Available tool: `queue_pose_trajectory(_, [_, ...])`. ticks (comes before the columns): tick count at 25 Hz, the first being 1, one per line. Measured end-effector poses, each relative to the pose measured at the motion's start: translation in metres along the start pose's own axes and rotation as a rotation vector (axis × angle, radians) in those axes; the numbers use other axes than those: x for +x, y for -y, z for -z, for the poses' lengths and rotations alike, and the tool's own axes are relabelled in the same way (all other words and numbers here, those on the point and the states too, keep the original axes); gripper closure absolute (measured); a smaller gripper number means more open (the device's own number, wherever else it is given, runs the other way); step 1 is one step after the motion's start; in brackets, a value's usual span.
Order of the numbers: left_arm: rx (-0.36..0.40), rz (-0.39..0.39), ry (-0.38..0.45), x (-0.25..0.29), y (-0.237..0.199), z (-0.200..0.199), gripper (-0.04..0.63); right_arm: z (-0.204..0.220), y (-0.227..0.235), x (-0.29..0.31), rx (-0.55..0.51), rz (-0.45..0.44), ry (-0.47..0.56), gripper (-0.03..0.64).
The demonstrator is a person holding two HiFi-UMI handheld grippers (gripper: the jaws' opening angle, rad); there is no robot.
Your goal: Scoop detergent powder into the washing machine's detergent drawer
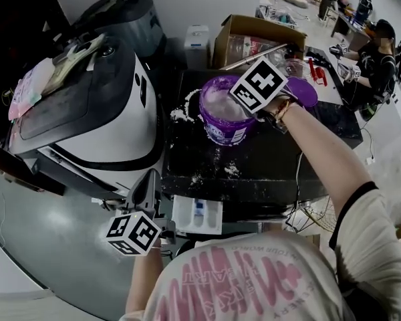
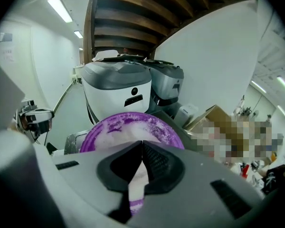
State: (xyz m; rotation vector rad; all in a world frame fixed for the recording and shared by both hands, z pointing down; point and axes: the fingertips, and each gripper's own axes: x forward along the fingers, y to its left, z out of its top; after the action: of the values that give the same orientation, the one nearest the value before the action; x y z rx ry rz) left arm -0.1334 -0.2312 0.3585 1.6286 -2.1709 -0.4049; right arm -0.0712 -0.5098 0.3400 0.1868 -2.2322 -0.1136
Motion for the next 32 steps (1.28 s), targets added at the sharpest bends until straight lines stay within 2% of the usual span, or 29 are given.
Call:
queue_pose_trajectory(5, [0.0, 0.022, -0.014, -0.002, -0.003, 0.0, 0.594, 0.0, -0.007, -0.007, 0.093, -0.032, 0.029, 0.614])
queue_pose_trajectory(16, [0.035, 0.11, -0.076, -0.005, -0.021, -0.018, 0.594, -0.006, -0.036, -0.01, 0.198, -0.055, 0.029, 0.614])
queue_pose_trajectory(23, [0.065, 0.161, -0.106, -0.013, -0.041, -0.037, 0.594, -0.009, -0.044, -0.019, 0.304, -0.029, 0.047, 0.613])
queue_pose_trajectory(32, [0.081, 0.213, -0.153, -0.016, -0.054, -0.035, 0.594, -0.005, -0.055, -0.038, 0.459, -0.005, 0.124, 0.614])
